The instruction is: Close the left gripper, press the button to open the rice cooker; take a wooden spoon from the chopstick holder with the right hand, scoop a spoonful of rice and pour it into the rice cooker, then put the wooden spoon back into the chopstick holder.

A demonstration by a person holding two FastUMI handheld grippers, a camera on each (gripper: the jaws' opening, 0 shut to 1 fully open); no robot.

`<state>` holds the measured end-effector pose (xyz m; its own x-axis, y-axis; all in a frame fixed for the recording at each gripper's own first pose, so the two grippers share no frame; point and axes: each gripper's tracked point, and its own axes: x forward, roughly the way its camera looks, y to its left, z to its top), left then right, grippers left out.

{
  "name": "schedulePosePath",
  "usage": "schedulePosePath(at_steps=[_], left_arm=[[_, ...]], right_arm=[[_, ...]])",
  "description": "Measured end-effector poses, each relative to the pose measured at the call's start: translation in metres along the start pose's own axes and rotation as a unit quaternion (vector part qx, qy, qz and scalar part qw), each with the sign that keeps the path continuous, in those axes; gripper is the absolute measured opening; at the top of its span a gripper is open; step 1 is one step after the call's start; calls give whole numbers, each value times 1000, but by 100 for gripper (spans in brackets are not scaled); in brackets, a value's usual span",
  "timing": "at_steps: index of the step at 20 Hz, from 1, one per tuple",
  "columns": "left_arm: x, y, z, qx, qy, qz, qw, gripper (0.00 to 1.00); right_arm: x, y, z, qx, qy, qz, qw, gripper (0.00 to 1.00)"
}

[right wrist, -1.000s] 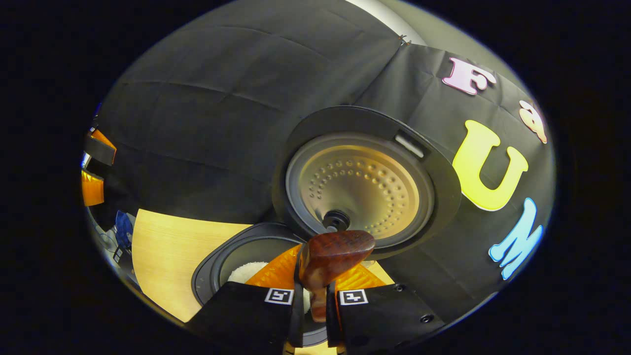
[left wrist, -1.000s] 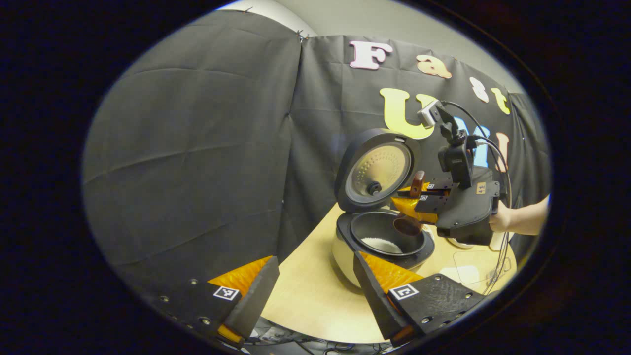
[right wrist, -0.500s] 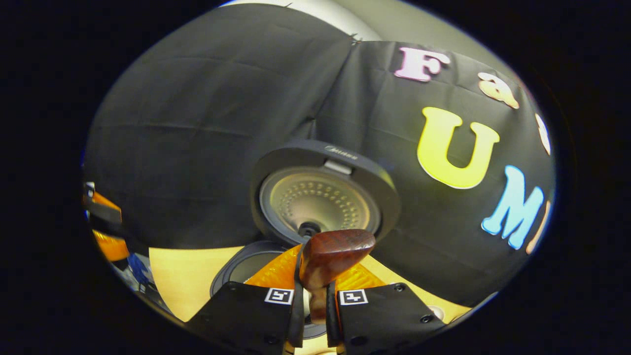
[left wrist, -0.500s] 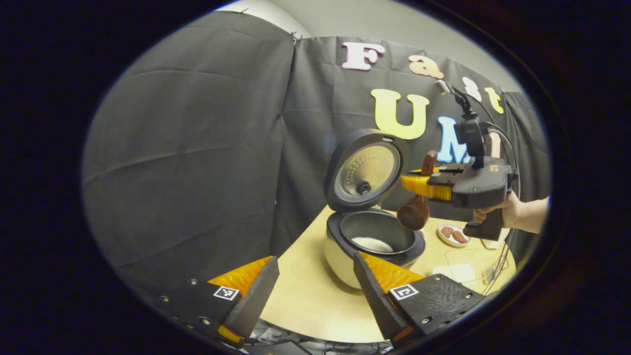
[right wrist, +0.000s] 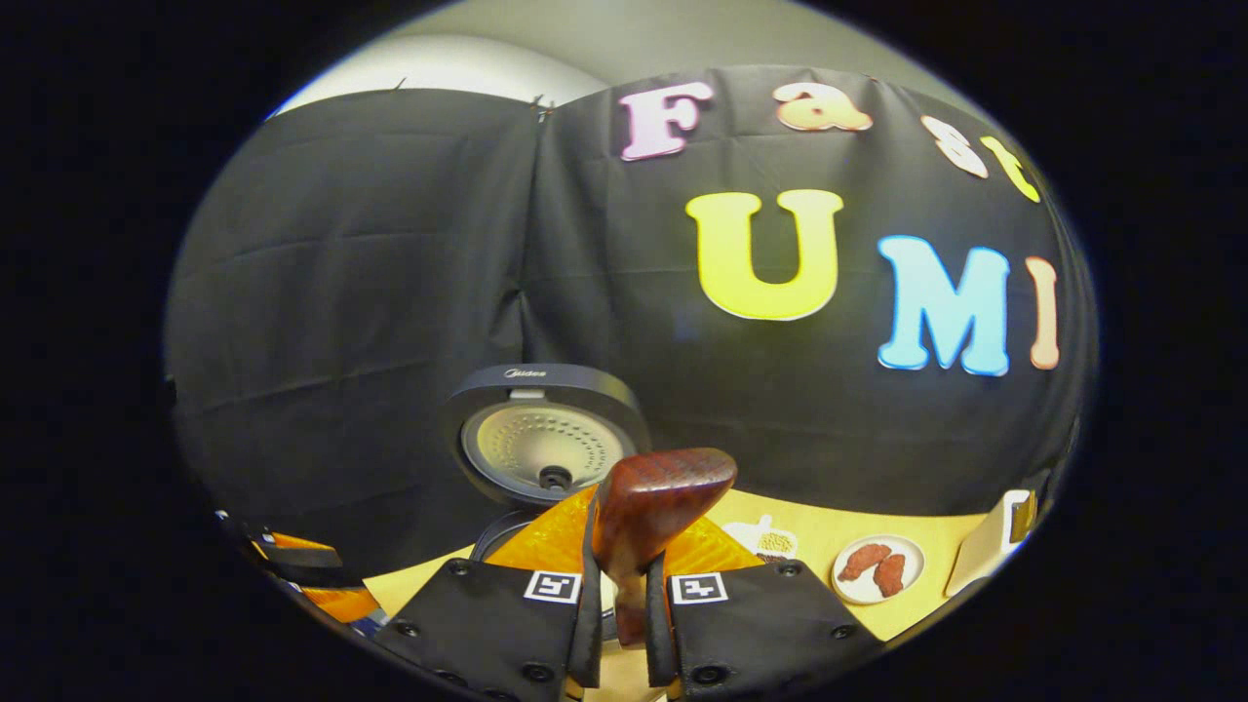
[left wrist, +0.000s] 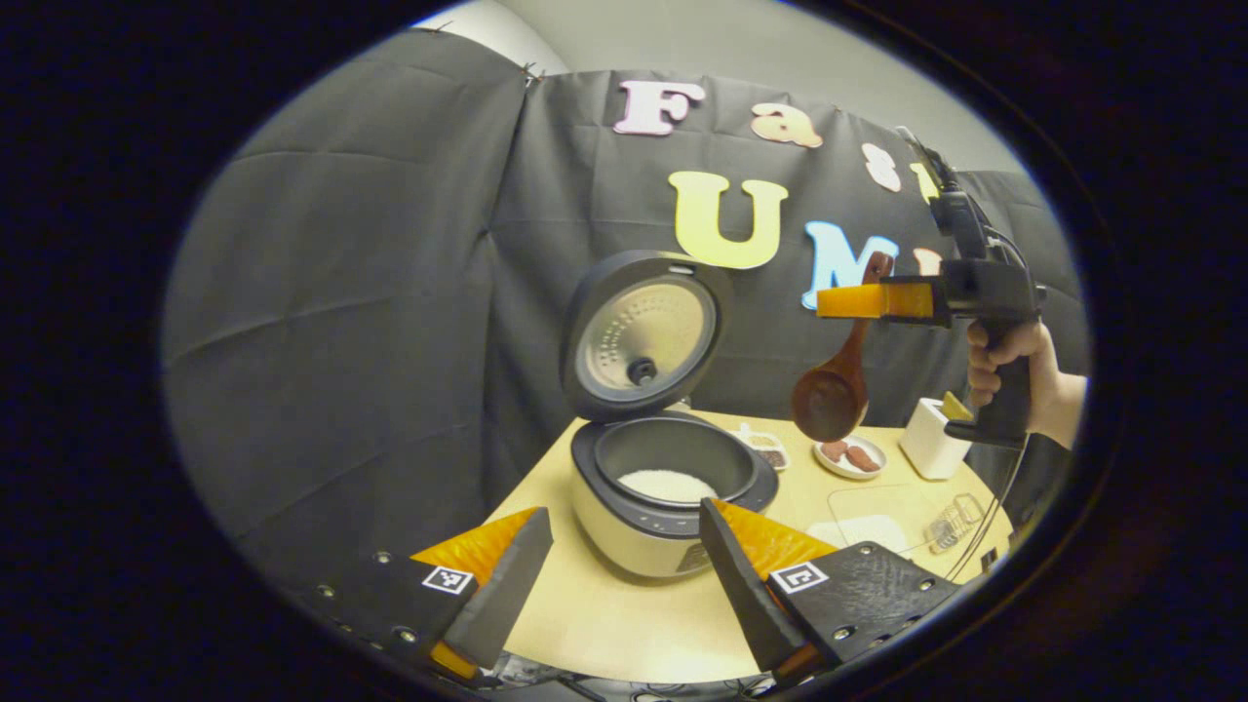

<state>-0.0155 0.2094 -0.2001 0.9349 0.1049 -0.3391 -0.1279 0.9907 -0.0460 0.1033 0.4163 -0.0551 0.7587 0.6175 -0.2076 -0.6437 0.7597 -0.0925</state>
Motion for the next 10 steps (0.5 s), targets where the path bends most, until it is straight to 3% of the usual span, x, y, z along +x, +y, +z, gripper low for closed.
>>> schedulePosePath(at_steps=[6,10], left_arm=[[9,-59,13,32,-8,-49,998,94],[9,-103,14,47,-3,-63,997,94]], right_arm=[[-56,-85,9,75,-21,-73,994,18],[-100,-161,-9,126,-27,-135,982,18]])
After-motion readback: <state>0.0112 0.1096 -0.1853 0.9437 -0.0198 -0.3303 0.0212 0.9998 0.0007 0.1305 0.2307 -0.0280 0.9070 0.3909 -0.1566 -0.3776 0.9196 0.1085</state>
